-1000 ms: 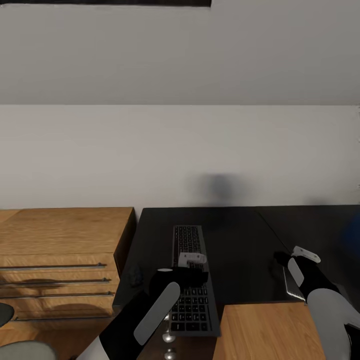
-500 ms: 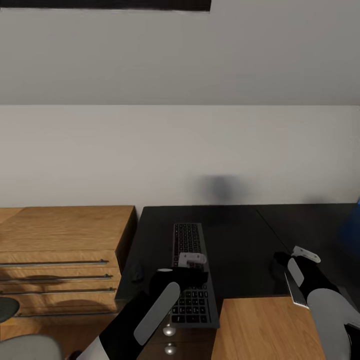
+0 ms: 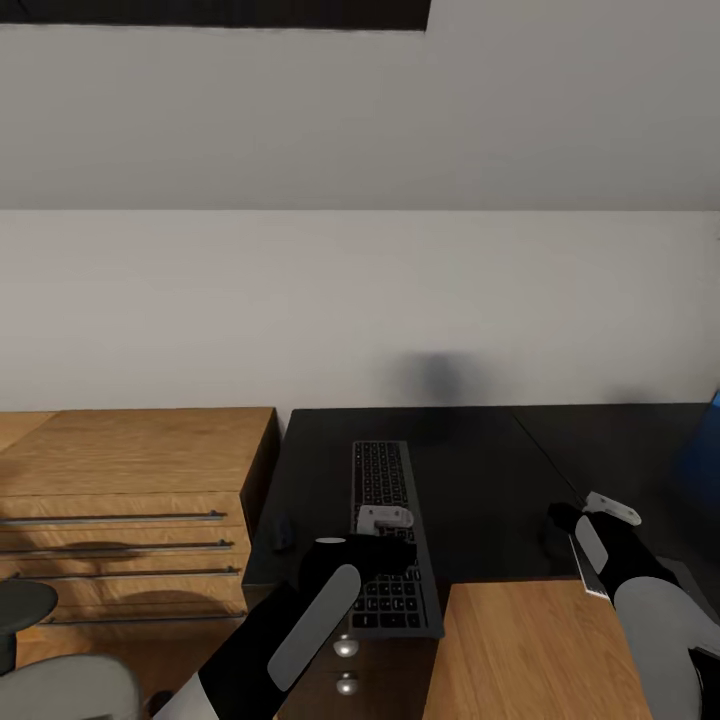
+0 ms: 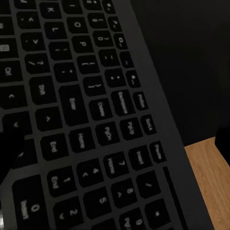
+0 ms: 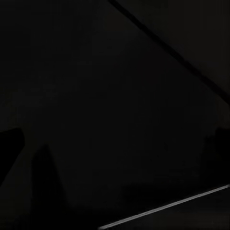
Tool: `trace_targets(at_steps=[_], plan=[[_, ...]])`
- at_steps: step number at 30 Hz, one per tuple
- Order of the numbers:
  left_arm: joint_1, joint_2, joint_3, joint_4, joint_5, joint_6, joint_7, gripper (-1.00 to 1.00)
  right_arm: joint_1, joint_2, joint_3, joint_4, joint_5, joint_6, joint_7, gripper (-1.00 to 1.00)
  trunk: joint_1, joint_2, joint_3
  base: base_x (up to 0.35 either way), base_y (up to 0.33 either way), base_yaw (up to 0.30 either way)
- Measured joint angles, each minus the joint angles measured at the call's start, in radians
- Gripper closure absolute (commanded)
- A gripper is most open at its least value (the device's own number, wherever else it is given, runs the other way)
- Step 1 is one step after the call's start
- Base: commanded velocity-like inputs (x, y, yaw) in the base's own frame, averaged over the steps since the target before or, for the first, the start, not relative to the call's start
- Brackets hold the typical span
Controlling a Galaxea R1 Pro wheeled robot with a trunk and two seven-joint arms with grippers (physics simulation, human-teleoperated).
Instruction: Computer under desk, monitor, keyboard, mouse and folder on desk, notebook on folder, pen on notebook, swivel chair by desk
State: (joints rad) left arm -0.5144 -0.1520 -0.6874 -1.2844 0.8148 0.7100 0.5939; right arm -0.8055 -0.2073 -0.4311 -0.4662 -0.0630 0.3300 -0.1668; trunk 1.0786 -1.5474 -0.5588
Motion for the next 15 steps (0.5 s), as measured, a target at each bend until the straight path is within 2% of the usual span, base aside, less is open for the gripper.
trace_targets(at_steps=[13, 15], plan=[[0.000, 0.000, 0.000, 0.001, 0.000, 0.001, 0.000, -1.00, 0.000, 0.000, 0.000, 0.000, 0.000, 0.000, 0.000, -1.00, 0.000, 0.000, 0.000, -0.001, 0.001, 0.000], [0.000, 0.000, 0.000, 0.001, 0.000, 0.001, 0.000, -1.00, 0.001, 0.002, -0.002, 0.010, -0.010, -0.015, -0.002, -1.00, -0.008, 0.014, 0.006, 0.000, 0.000, 0.000]])
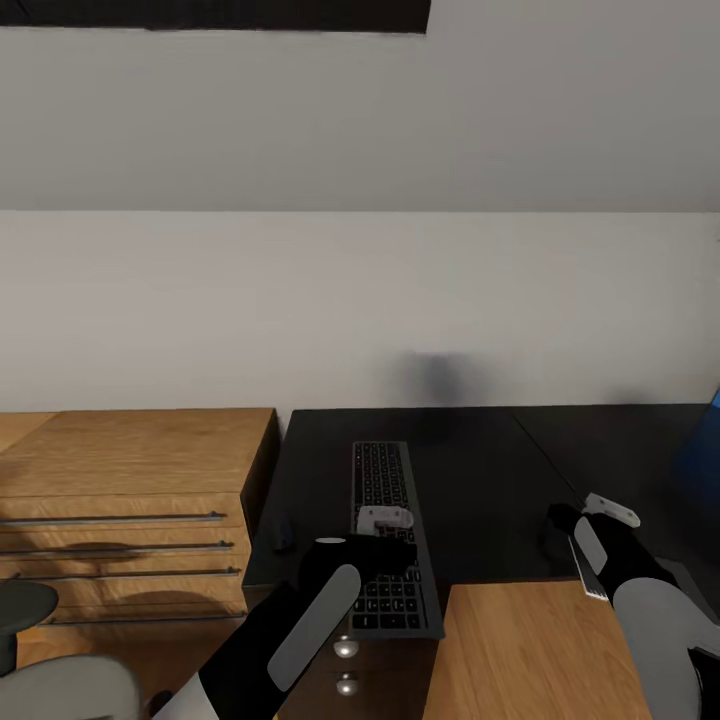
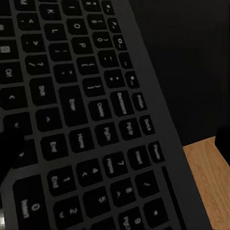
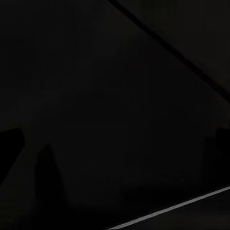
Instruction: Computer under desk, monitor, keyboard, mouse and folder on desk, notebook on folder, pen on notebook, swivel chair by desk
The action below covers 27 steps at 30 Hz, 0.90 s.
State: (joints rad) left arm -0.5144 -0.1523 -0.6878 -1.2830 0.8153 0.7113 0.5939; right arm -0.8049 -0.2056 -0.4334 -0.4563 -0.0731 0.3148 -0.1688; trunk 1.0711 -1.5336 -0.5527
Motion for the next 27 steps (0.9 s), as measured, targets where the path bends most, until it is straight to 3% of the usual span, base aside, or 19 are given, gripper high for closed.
trace_targets(at_steps=[10, 21, 24, 27], plan=[[0.000, -0.003, -0.003, 0.004, 0.000, 0.000, 0.005, -1.00, 0.000, 0.010, 0.005, -0.022, 0.005, -0.092, -0.005, -1.00, -0.038, 0.070, 0.031, 0.000, 0.000, 0.000], [0.000, -0.004, -0.003, 0.006, 0.000, 0.000, 0.006, -1.00, 0.001, 0.045, 0.003, -0.086, 0.008, -0.101, -0.006, -1.00, -0.081, 0.147, 0.066, 0.000, 0.000, 0.000], [0.000, -0.003, -0.003, 0.006, 0.000, 0.000, 0.007, -1.00, 0.030, 0.071, 0.003, -0.169, 0.009, -0.097, -0.007, -1.00, -0.092, 0.168, 0.075, 0.000, 0.000, 0.000], [0.000, -0.003, -0.003, 0.006, -0.003, -0.001, 0.008, -1.00, 0.134, 0.124, 0.003, -0.359, 0.011, -0.069, -0.010, -1.00, -0.104, 0.189, 0.085, 0.000, 0.000, 0.000]])
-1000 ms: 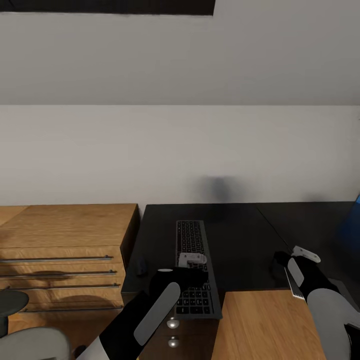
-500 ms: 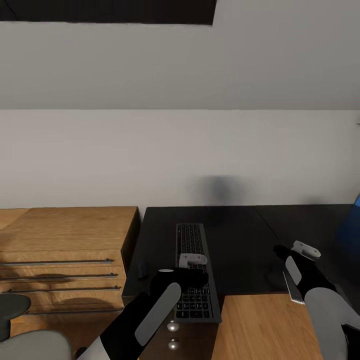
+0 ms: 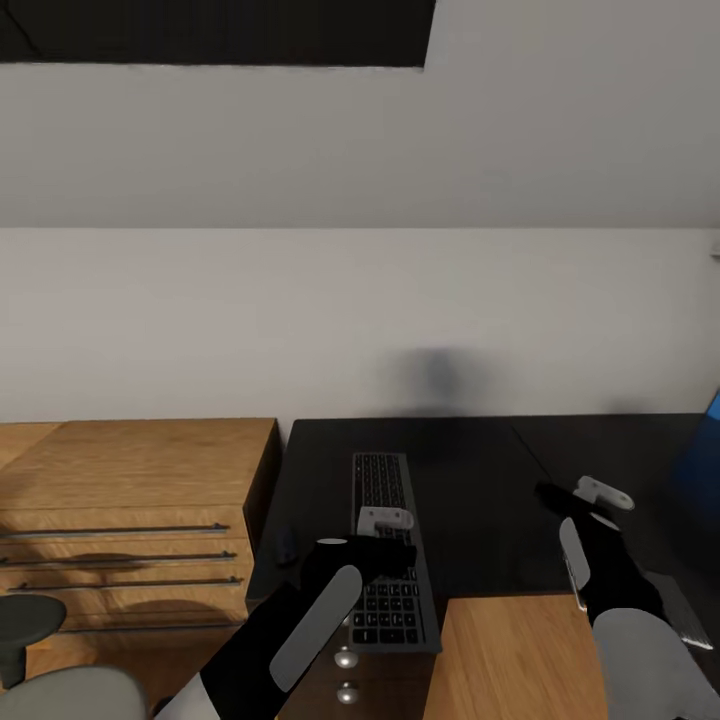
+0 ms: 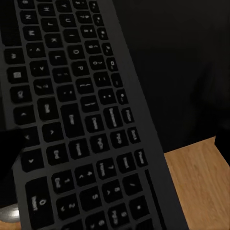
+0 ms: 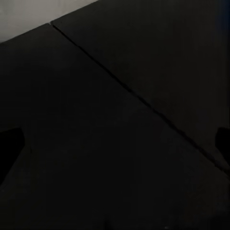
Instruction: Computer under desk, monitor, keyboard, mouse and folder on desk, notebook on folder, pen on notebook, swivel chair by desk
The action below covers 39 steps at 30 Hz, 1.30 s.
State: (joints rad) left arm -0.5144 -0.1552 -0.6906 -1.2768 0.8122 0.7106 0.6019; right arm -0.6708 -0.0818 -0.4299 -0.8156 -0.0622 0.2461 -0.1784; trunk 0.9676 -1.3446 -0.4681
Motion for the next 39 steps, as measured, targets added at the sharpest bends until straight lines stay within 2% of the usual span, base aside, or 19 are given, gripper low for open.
trace_targets(at_steps=[1, 4, 5, 6, 9, 15, 26, 34, 35, 36, 37, 39], plan=[[0.000, 0.000, 0.000, 0.000, -0.002, 0.000, 0.000, -1.00, 0.053, 0.030, 0.001, -0.095, 0.005, 0.024, -0.002, -1.00, -0.004, 0.007, 0.003, 0.000, 0.000, 0.000], [0.000, 0.002, 0.000, -0.003, -0.005, -0.001, 0.001, -1.00, 0.143, 0.095, 0.011, -0.267, 0.034, 0.076, -0.006, -1.00, -0.004, 0.007, 0.003, 0.000, 0.000, 0.000], [0.000, 0.003, 0.000, -0.007, -0.006, -0.001, 0.000, -1.00, 0.200, 0.146, 0.017, -0.388, 0.063, 0.112, -0.007, -1.00, -0.004, 0.007, 0.003, 0.000, 0.000, 0.000], [0.000, 0.005, 0.000, -0.008, -0.006, -0.002, -0.001, -1.00, 0.221, 0.165, 0.019, -0.431, 0.072, 0.125, -0.007, -1.00, -0.004, 0.007, 0.003, 0.000, 0.000, 0.000], [0.000, 0.015, 0.000, -0.010, -0.007, -0.002, 0.000, -1.00, 0.247, 0.194, 0.022, -0.473, 0.082, 0.146, -0.008, -1.00, -0.004, 0.007, 0.003, 0.000, 0.000, 0.000], [0.000, 0.021, 0.000, -0.011, -0.005, -0.004, 0.000, -1.00, 0.256, 0.211, 0.025, -0.480, 0.084, 0.150, -0.006, -1.00, -0.004, 0.007, 0.003, -0.127, 0.000, 0.000], [0.000, 0.022, 0.000, -0.011, -0.002, -0.003, 0.000, -1.00, 0.257, 0.214, 0.027, -0.466, 0.076, 0.146, -0.003, -1.00, -0.003, 0.007, 0.003, -0.313, 0.000, 0.000], [0.000, 0.022, 0.001, -0.012, -0.002, -0.004, 0.000, -1.00, 0.257, 0.213, 0.035, -0.377, 0.072, 0.116, 0.001, -1.00, -0.004, 0.007, 0.003, -0.261, 0.000, 0.000], [0.000, 0.022, 0.002, -0.013, -0.002, -0.004, 0.000, -1.00, 0.257, 0.213, 0.056, -0.336, 0.071, 0.069, 0.002, -1.00, -0.004, 0.007, 0.003, -0.044, 0.000, 0.000], [0.000, 0.023, 0.002, -0.013, -0.002, -0.004, 0.000, -1.00, 0.257, 0.213, 0.058, -0.331, 0.072, 0.061, 0.002, -1.00, -0.004, 0.007, 0.003, -0.028, 0.000, 0.000], [0.000, 0.023, 0.003, -0.013, -0.002, -0.004, 0.000, -1.00, 0.257, 0.213, 0.061, -0.326, 0.067, 0.051, 0.002, -1.00, -0.004, 0.007, 0.003, -0.023, 0.000, 0.000], [0.000, 0.023, 0.004, -0.012, -0.003, -0.004, 0.000, -1.00, 0.257, 0.213, 0.061, -0.322, 0.026, 0.045, 0.010, -1.00, -0.004, 0.007, 0.003, -0.016, 0.000, 0.000]])
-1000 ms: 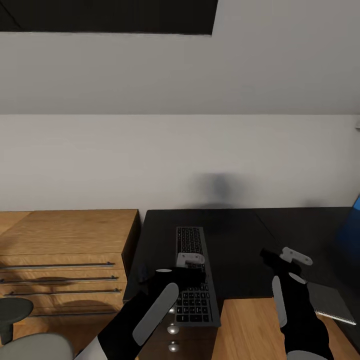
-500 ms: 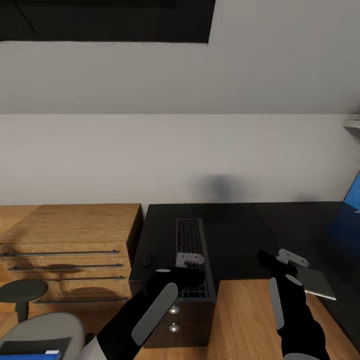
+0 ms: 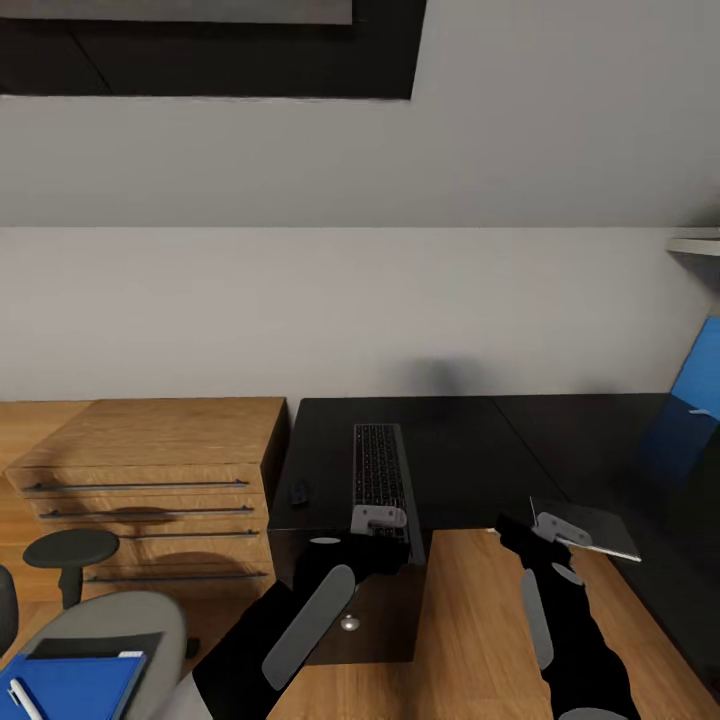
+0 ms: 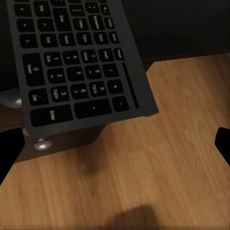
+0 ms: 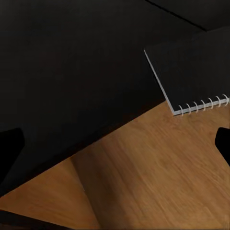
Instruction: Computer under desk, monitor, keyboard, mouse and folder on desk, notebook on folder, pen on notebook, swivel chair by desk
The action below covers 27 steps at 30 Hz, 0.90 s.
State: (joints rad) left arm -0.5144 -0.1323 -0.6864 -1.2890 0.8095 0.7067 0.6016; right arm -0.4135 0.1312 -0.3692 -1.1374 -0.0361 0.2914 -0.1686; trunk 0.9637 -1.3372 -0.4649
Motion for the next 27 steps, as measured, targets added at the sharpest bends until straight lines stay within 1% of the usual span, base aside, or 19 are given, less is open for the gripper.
trace_targets(at_steps=[2, 4, 5, 7, 8, 11, 16, 17, 20, 23, 27], plan=[[0.000, 0.000, 0.001, 0.000, 0.000, 0.000, 0.000, -1.00, 0.000, -0.002, 0.000, 0.003, -0.047, -0.003, 0.010, -1.00, 0.000, 0.000, 0.000, -0.010, 0.000, 0.000], [0.000, 0.000, 0.002, 0.001, 0.000, 0.000, 0.000, -1.00, 0.000, -0.004, -0.001, 0.004, -0.103, -0.005, 0.024, -1.00, 0.000, 0.000, 0.000, -0.006, 0.000, 0.000], [0.000, 0.000, 0.003, 0.000, -0.001, 0.000, 0.000, -1.00, 0.000, -0.006, -0.001, 0.007, -0.160, -0.005, 0.039, -1.00, 0.000, 0.000, 0.000, -0.004, 0.000, 0.000], [0.000, 0.000, 0.003, 0.000, -0.001, 0.000, 0.000, -1.00, 0.000, -0.009, -0.001, 0.009, -0.214, -0.005, 0.054, -1.00, 0.000, 0.000, 0.000, -0.002, 0.000, 0.000], [0.000, 0.000, 0.003, 0.001, -0.001, 0.000, 0.000, -1.00, 0.001, -0.014, -0.003, 0.014, -0.258, -0.005, 0.064, -1.00, 0.000, 0.000, 0.000, -0.002, 0.000, 0.000], [0.000, 0.000, 0.002, 0.001, -0.001, 0.000, 0.000, -1.00, 0.002, -0.025, -0.008, 0.025, -0.315, -0.004, 0.075, -1.00, 0.000, 0.000, 0.000, 0.000, 0.000, 0.000], [0.000, 0.000, 0.002, 0.000, -0.001, 0.000, 0.001, -1.00, 0.004, -0.039, -0.013, 0.036, -0.393, -0.004, 0.083, -1.00, 0.000, 0.000, 0.000, -0.017, 0.000, 0.000], [0.000, 0.000, 0.002, -0.001, -0.001, 0.000, 0.001, -1.00, 0.006, -0.042, -0.014, 0.039, -0.417, -0.004, 0.085, -1.00, 0.000, 0.000, 0.000, -0.121, 0.000, 0.000], [0.000, 0.000, 0.002, -0.002, -0.001, 0.000, 0.001, -1.00, 0.009, -0.046, -0.015, 0.041, -0.447, -0.004, 0.087, -1.00, 0.000, 0.000, 0.000, -0.212, 0.000, 0.000], [0.000, 0.000, 0.002, -0.003, -0.001, 0.000, 0.001, -1.00, 0.011, -0.048, -0.016, 0.043, -0.460, -0.006, 0.087, -1.00, 0.000, 0.000, 0.000, -0.284, 0.000, 0.000], [0.000, 0.000, 0.002, -0.003, -0.001, 0.000, 0.001, -1.00, 0.012, -0.048, -0.016, 0.044, -0.467, -0.007, 0.088, -1.00, 0.001, 0.000, 0.000, -0.310, 0.000, 0.000]])
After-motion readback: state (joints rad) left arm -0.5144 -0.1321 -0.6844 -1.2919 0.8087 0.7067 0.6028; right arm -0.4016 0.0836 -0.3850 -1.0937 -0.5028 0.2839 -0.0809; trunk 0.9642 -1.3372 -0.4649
